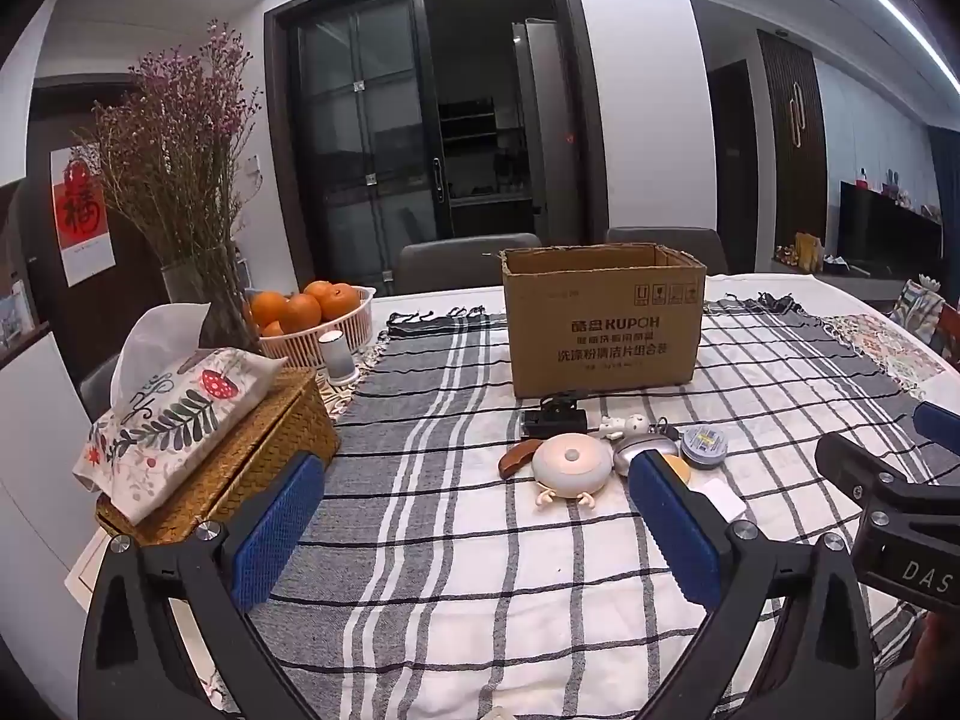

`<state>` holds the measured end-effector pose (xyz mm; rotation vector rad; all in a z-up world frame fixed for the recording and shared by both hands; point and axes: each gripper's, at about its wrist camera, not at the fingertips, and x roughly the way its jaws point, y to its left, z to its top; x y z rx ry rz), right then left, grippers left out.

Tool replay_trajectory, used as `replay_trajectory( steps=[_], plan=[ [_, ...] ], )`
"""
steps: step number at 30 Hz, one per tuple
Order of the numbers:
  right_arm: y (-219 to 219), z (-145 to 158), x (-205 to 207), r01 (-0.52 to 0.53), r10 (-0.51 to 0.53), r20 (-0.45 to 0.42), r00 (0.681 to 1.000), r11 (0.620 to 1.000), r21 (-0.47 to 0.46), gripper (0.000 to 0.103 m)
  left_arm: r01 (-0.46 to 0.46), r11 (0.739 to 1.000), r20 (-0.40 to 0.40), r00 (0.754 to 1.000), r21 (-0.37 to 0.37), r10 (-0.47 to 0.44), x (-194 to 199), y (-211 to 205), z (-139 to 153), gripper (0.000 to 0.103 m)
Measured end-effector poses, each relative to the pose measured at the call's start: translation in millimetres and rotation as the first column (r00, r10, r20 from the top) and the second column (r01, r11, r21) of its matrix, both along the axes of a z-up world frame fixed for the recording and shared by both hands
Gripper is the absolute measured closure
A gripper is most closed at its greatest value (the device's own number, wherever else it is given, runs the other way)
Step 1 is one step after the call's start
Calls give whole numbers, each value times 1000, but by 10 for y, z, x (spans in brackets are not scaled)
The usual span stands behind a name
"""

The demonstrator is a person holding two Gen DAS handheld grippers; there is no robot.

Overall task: Organize rigid objects
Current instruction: 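Move both tools toward the items in front of the cardboard box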

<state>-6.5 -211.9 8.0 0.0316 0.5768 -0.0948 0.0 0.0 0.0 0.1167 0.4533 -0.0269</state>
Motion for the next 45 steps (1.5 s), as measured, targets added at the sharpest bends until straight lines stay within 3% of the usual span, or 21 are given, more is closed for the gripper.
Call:
replay_trajectory(
  steps=[38,45],
  plan=[
    [18,-17,13,-5,5,-1,1000,1000,1,0,6,1000,9,1000,0,-6,-7,-9,20,0],
    [23,-20,12,-6,6,-1,1000,1000,2,0,17,1000,-23,1000,-6,-17,19,3,-10,0]
  ],
)
